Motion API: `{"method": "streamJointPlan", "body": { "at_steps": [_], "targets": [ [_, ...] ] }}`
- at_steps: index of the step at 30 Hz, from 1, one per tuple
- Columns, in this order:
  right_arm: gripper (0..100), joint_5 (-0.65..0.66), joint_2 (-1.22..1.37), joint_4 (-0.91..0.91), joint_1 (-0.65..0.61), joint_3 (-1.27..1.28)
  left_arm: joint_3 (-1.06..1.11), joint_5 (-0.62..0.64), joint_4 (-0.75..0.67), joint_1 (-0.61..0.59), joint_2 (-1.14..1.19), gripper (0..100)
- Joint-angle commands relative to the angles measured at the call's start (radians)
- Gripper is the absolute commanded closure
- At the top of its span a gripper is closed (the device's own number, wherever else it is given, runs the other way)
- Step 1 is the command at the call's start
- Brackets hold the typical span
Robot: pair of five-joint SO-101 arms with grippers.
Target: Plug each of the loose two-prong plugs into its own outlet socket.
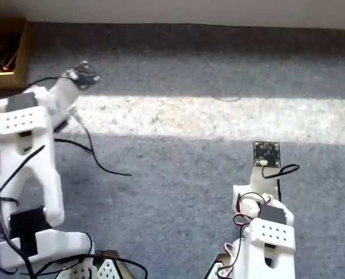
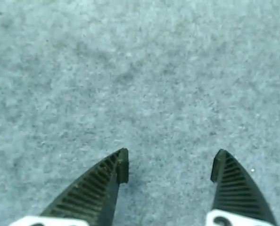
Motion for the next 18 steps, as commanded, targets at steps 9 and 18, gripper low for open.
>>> {"method": "streamJointPlan", "body": {
  "at_steps": [9, 18],
  "targets": [
    [72.1, 0.008, -0.016, -0.016, -0.004, -0.004, -0.094, -0.014, -0.298, -0.377, 0.251, 100],
    [72.1, 0.009, -0.016, -0.016, -0.004, -0.002, -0.602, 0.107, -0.157, -0.492, 0.708, 96]
  ]
}}
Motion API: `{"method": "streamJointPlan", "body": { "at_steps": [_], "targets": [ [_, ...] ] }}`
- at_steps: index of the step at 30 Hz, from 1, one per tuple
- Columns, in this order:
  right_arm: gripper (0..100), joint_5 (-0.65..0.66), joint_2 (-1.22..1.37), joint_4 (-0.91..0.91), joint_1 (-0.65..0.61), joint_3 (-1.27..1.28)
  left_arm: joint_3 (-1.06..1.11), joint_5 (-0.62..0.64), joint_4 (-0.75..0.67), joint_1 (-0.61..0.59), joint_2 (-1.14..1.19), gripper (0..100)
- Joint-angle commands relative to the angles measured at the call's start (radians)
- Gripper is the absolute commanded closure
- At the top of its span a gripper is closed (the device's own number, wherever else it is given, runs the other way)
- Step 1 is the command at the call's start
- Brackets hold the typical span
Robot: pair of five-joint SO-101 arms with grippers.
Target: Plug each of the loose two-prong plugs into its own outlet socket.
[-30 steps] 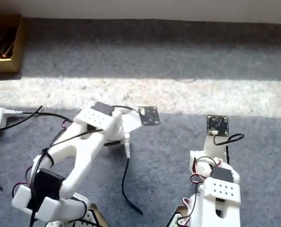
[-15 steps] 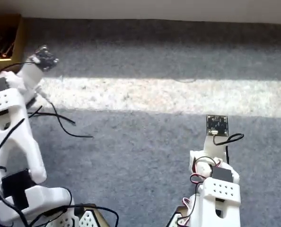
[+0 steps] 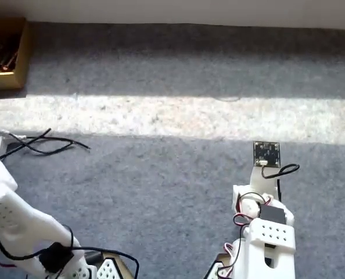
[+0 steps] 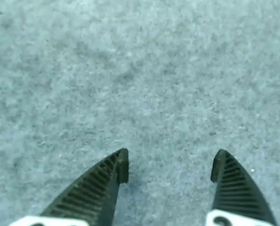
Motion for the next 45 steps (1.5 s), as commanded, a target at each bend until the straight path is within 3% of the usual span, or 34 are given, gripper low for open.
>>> {"method": "streamJointPlan", "body": {
  "at_steps": [1, 5, 8, 12, 17, 23, 26, 32, 38, 42, 45],
  "targets": [
    [72.1, 0.009, -0.016, -0.016, -0.004, -0.002, -0.246, 0.006, 0.144, -0.031, 0.114, 93],
    [72.1, 0.005, -0.016, -0.016, -0.004, -0.002, -0.412, 0.014, 0.354, -0.018, 0.159, 75],
    [72.1, 0.005, -0.016, -0.013, -0.004, -0.004, -0.499, 0.127, 0.506, 0.038, 0.139, 64],
    [72.1, 0.005, -0.016, -0.01, -0.004, -0.008, -0.615, 0.316, 0.669, 0.125, 0.068, 62],
    [72.1, 0.005, -0.021, 0.062, 0.002, -0.048, -0.676, 0.439, 0.781, 0.219, -0.039, 62],
    [72.3, 0.003, -0.162, 0.323, 0.002, -0.231, -0.657, 0.585, 0.936, 0.364, -0.237, 62],
    [72.4, 0.006, -0.321, 0.478, 0.002, -0.288, -0.516, 0.68, 0.934, 0.456, -0.404, 62],
    [72.4, 0.012, -0.745, 0.495, 0.079, -0.151, -0.051, 0.77, 0.902, 0.673, -0.825, 62],
    [72.4, 0.012, -0.696, 0.384, 0.085, 0.062, 0.627, 0.844, 0.58, 0.808, -1.244, 62],
    [72.4, 0.005, -0.72, 0.314, 0.082, 0.131, 1.059, 0.841, 0.293, 0.825, -1.5, 62],
    [72.4, 0.005, -0.757, 0.314, 0.082, 0.186, 1.274, 0.841, 0.19, 0.82, -1.65, 62]
  ]
}}
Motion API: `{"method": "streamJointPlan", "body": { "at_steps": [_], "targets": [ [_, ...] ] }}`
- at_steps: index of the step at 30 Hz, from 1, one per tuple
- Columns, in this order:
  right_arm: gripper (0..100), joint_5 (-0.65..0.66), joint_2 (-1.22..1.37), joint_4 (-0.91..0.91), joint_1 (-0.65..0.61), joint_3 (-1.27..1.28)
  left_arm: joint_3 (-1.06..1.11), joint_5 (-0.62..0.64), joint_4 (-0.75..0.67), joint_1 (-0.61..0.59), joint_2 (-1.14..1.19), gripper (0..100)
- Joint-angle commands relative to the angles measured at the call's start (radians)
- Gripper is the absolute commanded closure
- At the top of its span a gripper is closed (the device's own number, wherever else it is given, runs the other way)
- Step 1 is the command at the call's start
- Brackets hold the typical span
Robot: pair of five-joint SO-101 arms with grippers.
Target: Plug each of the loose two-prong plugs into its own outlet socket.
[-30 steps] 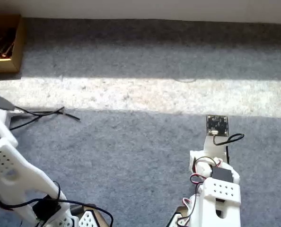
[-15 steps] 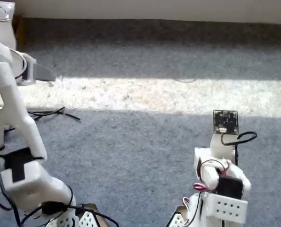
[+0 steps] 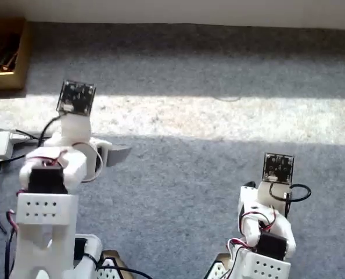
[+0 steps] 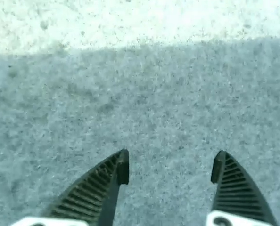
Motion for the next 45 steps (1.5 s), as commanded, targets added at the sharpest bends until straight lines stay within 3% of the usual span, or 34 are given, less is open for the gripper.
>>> {"method": "streamJointPlan", "body": {
  "at_steps": [1, 15, 22, 29, 33, 38, 45],
  "targets": [
    [72.4, 0.002, -0.033, -0.035, 0.005, 0.074, 0.283, 0.006, -0.13, 0.007, -0.193, 62],
    [72.4, 0.008, -0.024, -0.054, 0.013, 0.174, 0.748, 0.003, -0.181, 0.002, -0.607, 62],
    [72.4, 0.008, -0.024, -0.054, 0.013, 0.174, 0.834, 0.003, -0.16, -0.163, -0.832, 62],
    [72.4, 0.008, -0.022, -0.054, 0.013, 0.174, 0.834, 0.003, -0.153, -0.303, -0.822, 62],
    [72.4, 0.008, -0.022, -0.054, 0.013, 0.174, 0.834, 0.003, -0.055, -0.306, -0.822, 62],
    [72.4, 0.008, -0.022, -0.054, 0.013, 0.174, 0.834, 0.005, 0.213, -0.308, -0.831, 62],
    [72.4, 0.008, -0.022, -0.054, 0.013, 0.174, 0.834, 0.005, 0.199, -0.308, -0.829, 62]
  ]
}}
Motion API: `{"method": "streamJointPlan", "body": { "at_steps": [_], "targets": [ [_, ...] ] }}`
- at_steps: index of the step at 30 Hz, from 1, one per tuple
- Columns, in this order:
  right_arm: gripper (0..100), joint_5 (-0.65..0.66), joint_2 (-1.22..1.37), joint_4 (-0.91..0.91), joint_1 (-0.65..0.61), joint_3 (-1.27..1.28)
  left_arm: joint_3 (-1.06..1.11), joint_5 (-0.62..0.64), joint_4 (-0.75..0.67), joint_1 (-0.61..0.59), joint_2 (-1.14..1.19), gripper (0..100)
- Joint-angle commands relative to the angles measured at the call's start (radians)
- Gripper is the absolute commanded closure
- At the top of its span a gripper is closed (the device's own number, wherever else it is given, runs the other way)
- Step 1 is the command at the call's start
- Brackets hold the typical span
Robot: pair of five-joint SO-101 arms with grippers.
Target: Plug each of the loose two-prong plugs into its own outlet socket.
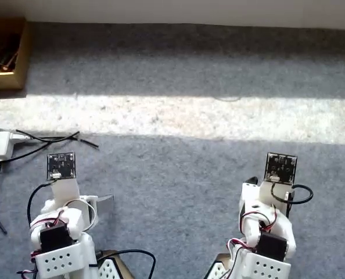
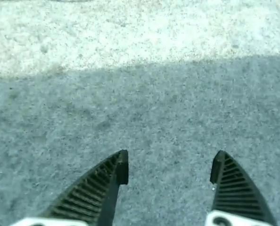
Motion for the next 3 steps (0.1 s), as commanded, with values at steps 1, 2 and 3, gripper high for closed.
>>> {"method": "streamJointPlan", "body": {
  "at_steps": [1, 2, 3],
  "targets": [
    [72.4, 0.008, -0.004, -0.008, 0.008, 0.156, 0.018, 0.003, 0.008, -0.012, -0.007, 62],
    [72.4, 0.008, -0.004, -0.008, 0.008, 0.156, 0.018, 0.003, 0.008, -0.012, -0.007, 62],
    [72.4, 0.008, -0.004, -0.008, 0.008, 0.156, 0.018, 0.003, 0.008, -0.012, -0.007, 62]
  ]
}}
